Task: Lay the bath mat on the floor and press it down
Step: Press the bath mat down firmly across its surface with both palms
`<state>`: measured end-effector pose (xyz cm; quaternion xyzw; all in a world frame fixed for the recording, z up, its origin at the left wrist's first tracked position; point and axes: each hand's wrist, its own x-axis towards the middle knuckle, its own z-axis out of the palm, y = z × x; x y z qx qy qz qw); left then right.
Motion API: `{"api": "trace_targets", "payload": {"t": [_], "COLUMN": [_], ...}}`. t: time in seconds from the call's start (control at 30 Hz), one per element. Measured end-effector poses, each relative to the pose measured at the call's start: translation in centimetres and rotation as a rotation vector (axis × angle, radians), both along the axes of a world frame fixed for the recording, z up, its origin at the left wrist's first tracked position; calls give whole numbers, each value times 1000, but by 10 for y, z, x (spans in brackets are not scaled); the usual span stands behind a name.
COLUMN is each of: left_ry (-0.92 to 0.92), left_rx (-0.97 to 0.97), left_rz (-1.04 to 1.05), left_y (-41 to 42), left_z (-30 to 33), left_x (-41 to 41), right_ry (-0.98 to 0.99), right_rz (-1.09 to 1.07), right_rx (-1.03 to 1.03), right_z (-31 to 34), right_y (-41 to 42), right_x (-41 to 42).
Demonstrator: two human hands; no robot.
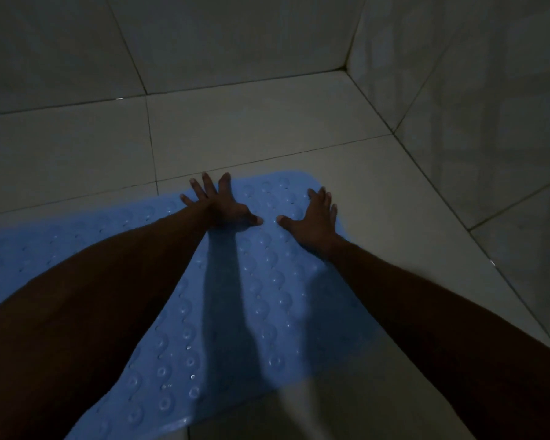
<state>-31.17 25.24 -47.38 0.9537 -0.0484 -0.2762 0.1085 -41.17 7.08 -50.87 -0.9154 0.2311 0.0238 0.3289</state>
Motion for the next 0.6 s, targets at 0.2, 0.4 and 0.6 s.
{"api": "trace_targets", "payload": {"t": [0.2, 0.4, 0.6], "left_ry": [39, 1, -3], "left_rx": [5, -16, -17], "left_rz": [-18, -28, -115], "left_y": [-1, -1, 13], "left_z": [3, -2, -8], "left_x": [1, -14, -25], "right_ry": [184, 258, 114], "right_rz": [166, 80, -42], "right_rx": [40, 1, 54], "right_z": [14, 26, 10], "right_y": [-16, -9, -5], "right_x": [-3, -4, -20]}}
